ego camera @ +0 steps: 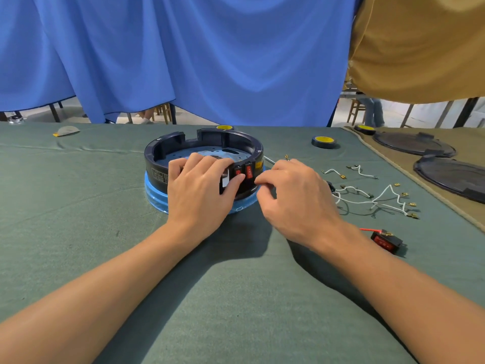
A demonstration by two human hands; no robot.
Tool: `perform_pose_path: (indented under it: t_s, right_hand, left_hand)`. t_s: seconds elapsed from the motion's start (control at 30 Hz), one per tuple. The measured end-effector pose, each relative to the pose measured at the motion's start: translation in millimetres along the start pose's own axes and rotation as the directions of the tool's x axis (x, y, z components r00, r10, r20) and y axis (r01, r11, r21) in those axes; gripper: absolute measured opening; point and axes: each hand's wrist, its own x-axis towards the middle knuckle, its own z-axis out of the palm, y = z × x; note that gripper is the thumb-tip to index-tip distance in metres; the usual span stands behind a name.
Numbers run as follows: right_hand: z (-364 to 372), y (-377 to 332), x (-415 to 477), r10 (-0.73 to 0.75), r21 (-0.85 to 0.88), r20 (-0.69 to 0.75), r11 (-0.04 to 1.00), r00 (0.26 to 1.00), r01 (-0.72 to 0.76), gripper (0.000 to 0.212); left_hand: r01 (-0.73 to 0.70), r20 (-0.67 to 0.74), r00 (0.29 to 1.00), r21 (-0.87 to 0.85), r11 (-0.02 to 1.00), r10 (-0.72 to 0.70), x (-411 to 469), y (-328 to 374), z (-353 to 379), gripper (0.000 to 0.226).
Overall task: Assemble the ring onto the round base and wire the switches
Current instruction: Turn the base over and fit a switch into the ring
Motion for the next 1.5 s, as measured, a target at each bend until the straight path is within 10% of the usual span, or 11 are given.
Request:
perform_pose_path:
  t_s: [0.53,0.9,1.5]
  right_hand:
    - [-82.2,118.9,-28.2,0.273,0.061,0.328,0.949,0.904,-0.309,0.012]
    - [-109.9,126.9,-40.3,0.235,0.057,0.768,0.902,0.596,-0.428,0.052]
    - [-115.0,142.5,-36.4,0.411,-0.14,0.405,0.911,0.817,-0.389,0.025]
  left_hand:
    - [-0.076,0.101,0.993,0.245,0.966,0.052,1.1,37.5,7.6,0.039]
    - [-0.096,0.118,0.991,0.252,0.963,0.068,-4.4,55.5,11.4,0.038]
    - [-0.128,0.121,0.988,0.251,0.959,0.1,-4.9,53.1,7.5,0.037]
